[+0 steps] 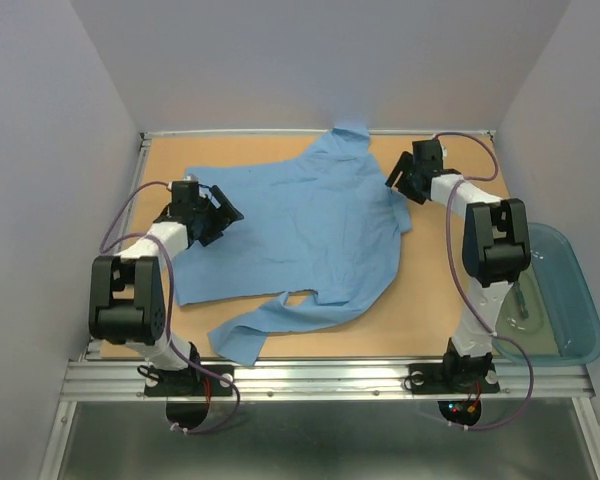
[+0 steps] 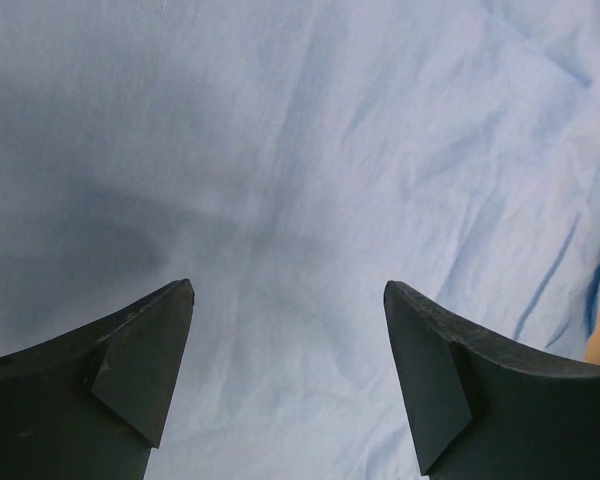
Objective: Fold and stack the long sleeve shirts
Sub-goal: Flatten the shirt out
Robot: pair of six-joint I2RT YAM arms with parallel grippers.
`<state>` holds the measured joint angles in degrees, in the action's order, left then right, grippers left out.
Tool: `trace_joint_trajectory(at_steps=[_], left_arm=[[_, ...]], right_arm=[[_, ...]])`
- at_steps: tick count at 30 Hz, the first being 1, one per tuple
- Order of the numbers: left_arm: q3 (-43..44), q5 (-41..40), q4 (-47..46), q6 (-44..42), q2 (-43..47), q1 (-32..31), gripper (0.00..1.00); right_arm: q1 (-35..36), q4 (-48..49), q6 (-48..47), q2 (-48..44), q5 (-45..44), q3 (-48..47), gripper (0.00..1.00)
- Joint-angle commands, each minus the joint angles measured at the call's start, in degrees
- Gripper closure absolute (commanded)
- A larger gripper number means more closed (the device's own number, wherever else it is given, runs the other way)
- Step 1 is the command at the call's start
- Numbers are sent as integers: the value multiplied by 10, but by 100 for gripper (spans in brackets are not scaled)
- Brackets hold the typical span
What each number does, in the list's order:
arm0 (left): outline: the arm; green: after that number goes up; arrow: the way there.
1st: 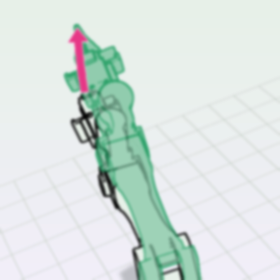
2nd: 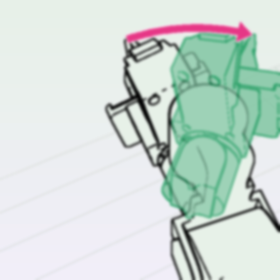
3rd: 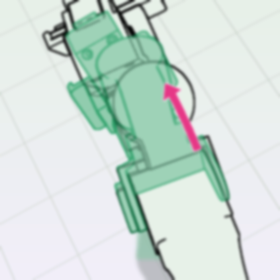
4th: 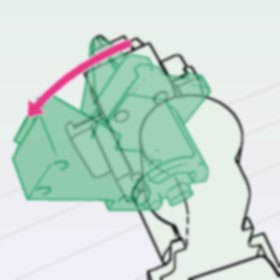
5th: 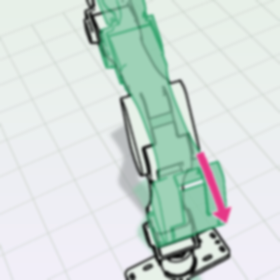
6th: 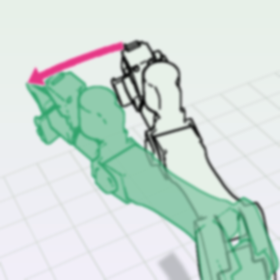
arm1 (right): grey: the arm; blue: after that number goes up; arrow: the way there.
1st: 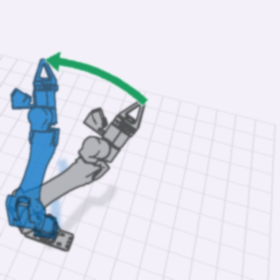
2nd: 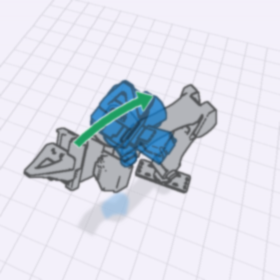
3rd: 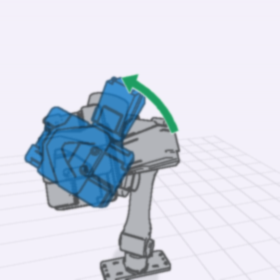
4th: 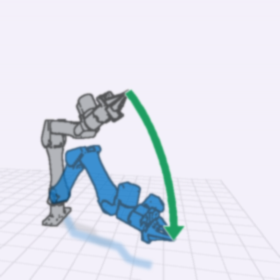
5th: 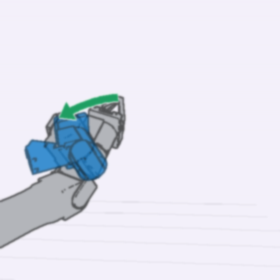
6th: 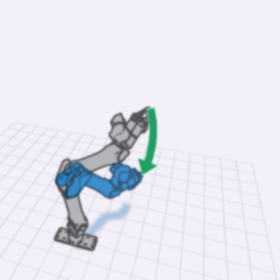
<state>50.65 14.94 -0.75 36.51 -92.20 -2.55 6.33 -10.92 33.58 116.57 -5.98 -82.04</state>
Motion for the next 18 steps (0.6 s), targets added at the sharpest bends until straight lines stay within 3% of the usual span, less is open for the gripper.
trace_joint_trajectory(at_steps=[1, 4, 9, 14, 18], left_arm=[[-20, -28, 7, -3, 119, 1, 11], [-61, -73, 43, -16, 206, 1, 10], [-105, -100, 49, -30, 231, 2, 11], [-128, -80, 21, -13, 193, 8, 13], [-143, -78, 11, 1, 178, 20, 15]], right_arm=[[12, -45, -49, -88, 12, -2, 25], [39, -60, -41, -184, 29, 94, 25], [109, -68, 9, -289, 54, 235, 25], [131, -67, 32, -286, 83, 276, 27], [131, -60, 42, -257, 43, 290, 28]])
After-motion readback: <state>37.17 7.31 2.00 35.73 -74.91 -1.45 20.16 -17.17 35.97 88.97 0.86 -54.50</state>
